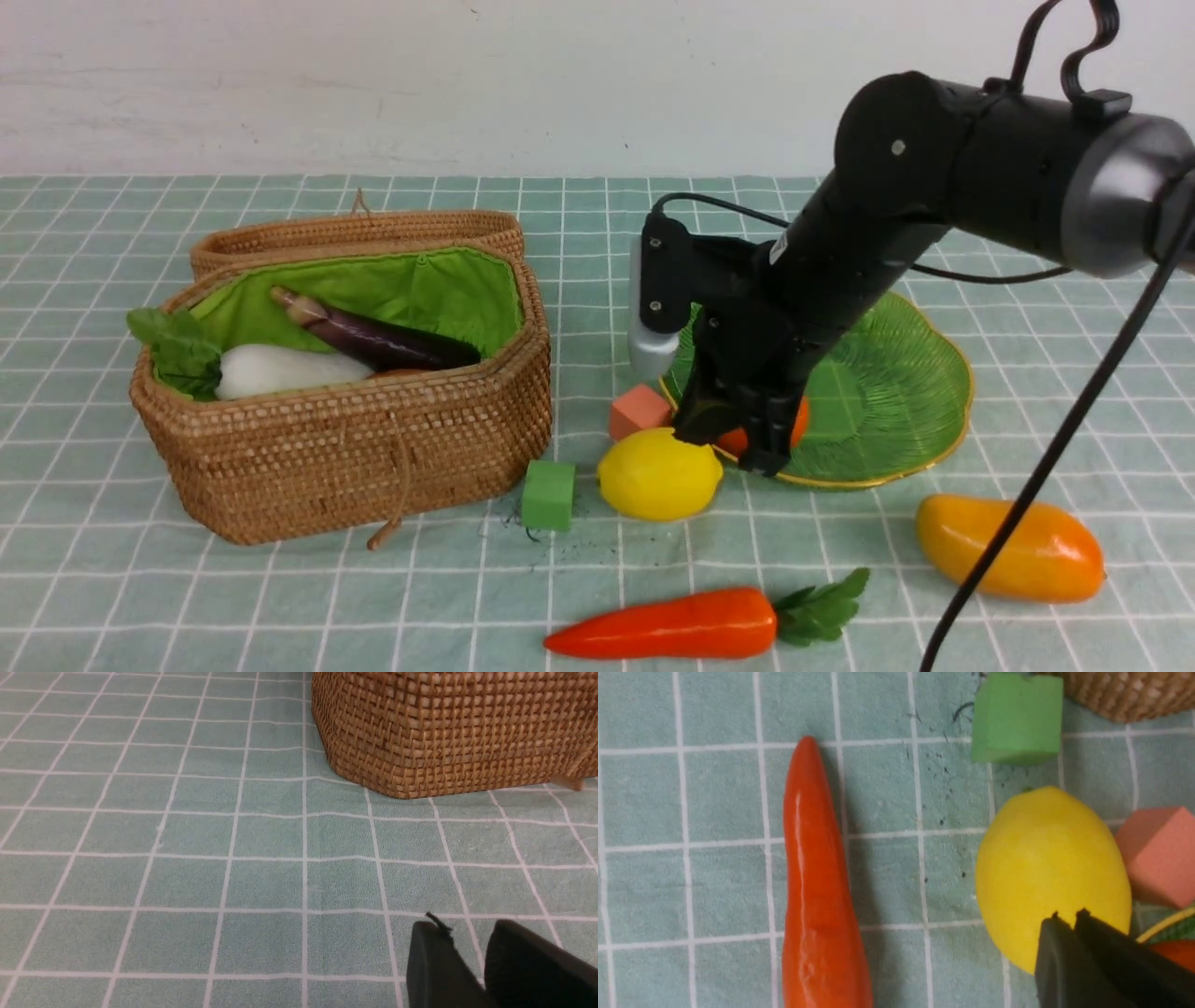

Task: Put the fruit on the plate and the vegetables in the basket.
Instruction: Use the right arm to grab a lemon and put it into the right plate

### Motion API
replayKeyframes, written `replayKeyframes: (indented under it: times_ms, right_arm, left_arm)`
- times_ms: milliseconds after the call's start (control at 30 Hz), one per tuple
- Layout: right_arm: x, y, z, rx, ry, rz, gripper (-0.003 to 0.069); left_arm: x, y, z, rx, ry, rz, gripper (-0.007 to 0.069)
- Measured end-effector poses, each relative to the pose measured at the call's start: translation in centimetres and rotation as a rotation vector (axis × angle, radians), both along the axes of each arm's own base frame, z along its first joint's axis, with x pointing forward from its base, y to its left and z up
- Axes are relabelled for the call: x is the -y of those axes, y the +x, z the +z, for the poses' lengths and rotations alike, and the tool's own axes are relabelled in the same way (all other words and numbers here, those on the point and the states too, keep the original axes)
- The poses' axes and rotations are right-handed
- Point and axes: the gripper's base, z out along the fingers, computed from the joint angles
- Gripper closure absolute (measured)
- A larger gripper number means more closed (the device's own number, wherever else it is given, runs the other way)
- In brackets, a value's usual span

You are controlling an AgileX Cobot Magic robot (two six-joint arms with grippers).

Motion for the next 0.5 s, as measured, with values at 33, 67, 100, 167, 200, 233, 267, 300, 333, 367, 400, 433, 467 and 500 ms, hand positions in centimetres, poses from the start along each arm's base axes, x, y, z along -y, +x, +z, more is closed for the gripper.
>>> replayKeyframes:
  times_ms: [33,67,100,167,200,233,267,300,333,367,400,433,467,500]
  right_arm:
    - [0.0,0.0,0.0,0.001,0.0,0.002,0.0578]
    - [-0.5,-0.1,0.1,0.015,0.01,0.007,0.0505]
    - [-0.8,-0.2,0.1,0.023,0.013,0.011,0.0447]
    - [-1.0,-0.2,0.1,0.036,0.017,0.01,0.0335]
    - [-1.1,-0.2,0.1,0.04,0.016,0.012,0.0272]
    - [-1.1,-0.1,0.0,0.043,0.015,0.011,0.0206]
    - [-1.1,0.0,-0.3,0.044,0.01,0.011,0.0096]
    - [-1.2,0.2,-0.7,0.042,0.0,0.011,0.0036]
    - [-1.2,0.4,-1.1,0.045,-0.007,0.01,0.0013]
    - [-1.2,0.4,-1.2,0.044,-0.007,0.009,0.0008]
    - [-1.4,0.9,-2.4,0.041,-0.021,0.005,-0.0011]
    - [-1.4,1.1,-2.8,0.043,-0.024,0.001,-0.0014]
    - [-1.6,1.4,-3.5,0.041,-0.03,-0.002,-0.0013]
    - [-1.7,1.7,-4.3,0.039,-0.035,-0.007,-0.001]
  left_arm:
    - [0.0,0.0,0.0,0.0,0.0,0.0,0.0453]
    - [0.0,0.0,0.0,0.0,0.0,0.0,0.0451]
    - [0.0,0.0,0.0,0.0,0.0,0.0,0.0449]
    - [0.0,0.0,0.0,0.0,0.0,0.0,0.0449]
    - [0.0,0.0,0.0,0.0,0.0,0.0,0.0449]
    - [0.0,0.0,0.0,0.0,0.0,0.0,0.0449]
    - [0.0,0.0,0.0,0.0,0.0,0.0,0.0447]
    - [0.0,0.0,0.0,0.0,0.0,0.0,0.0445]
    - [0.0,0.0,0.0,0.0,0.0,0.0,0.0443]
    - [0.0,0.0,0.0,0.0,0.0,0.0,0.0443]
    - [0.0,0.0,0.0,0.0,0.0,0.0,0.0441]
    - [0.0,0.0,0.0,0.0,0.0,0.0,0.044]
    - [0.0,0.0,0.0,0.0,0.0,0.0,0.0439]
    - [0.0,0.0,0.0,0.0,0.0,0.0,0.0438]
